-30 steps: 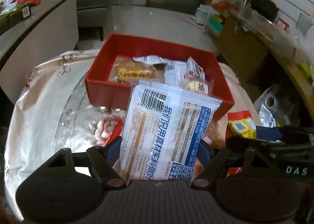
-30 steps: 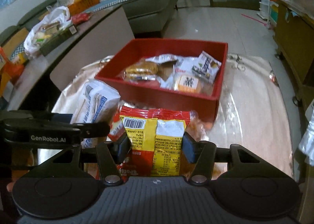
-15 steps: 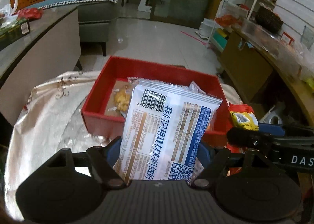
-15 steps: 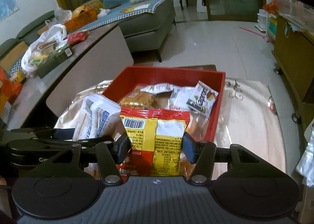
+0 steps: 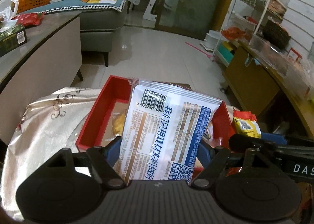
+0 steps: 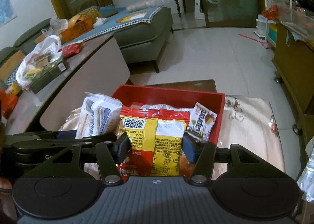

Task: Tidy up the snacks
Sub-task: 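Lift the bread pack and chip bag and carry both over the red box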

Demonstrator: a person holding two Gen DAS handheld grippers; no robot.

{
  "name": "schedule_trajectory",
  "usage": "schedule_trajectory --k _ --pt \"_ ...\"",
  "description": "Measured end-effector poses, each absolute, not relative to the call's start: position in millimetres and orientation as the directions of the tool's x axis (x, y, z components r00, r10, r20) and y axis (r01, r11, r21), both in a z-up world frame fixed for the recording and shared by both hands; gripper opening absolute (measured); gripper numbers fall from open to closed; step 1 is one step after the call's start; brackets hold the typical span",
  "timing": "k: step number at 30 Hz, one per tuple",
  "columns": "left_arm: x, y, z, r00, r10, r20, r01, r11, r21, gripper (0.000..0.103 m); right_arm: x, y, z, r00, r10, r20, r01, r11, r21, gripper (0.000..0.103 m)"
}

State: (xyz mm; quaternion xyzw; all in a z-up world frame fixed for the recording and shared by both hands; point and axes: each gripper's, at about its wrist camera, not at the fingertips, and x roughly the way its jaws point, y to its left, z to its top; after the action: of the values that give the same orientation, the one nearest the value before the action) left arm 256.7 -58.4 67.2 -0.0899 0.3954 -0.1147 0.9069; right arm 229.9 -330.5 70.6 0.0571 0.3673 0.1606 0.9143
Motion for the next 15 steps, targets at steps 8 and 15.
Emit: schedule_trajectory --k 8,15 --pt "282 -58 71 0.687 -0.269 -0.676 0.112 0.957 -0.266 0.071 250 -333 72 0.692 0.335 -0.64 -0.235 0.942 0.238 0.063" --pt "297 -65 66 0.693 -0.246 -0.678 0.104 0.964 -0.244 0.071 268 -334 67 0.692 0.317 -0.649 -0.209 0.948 0.24 0.063"
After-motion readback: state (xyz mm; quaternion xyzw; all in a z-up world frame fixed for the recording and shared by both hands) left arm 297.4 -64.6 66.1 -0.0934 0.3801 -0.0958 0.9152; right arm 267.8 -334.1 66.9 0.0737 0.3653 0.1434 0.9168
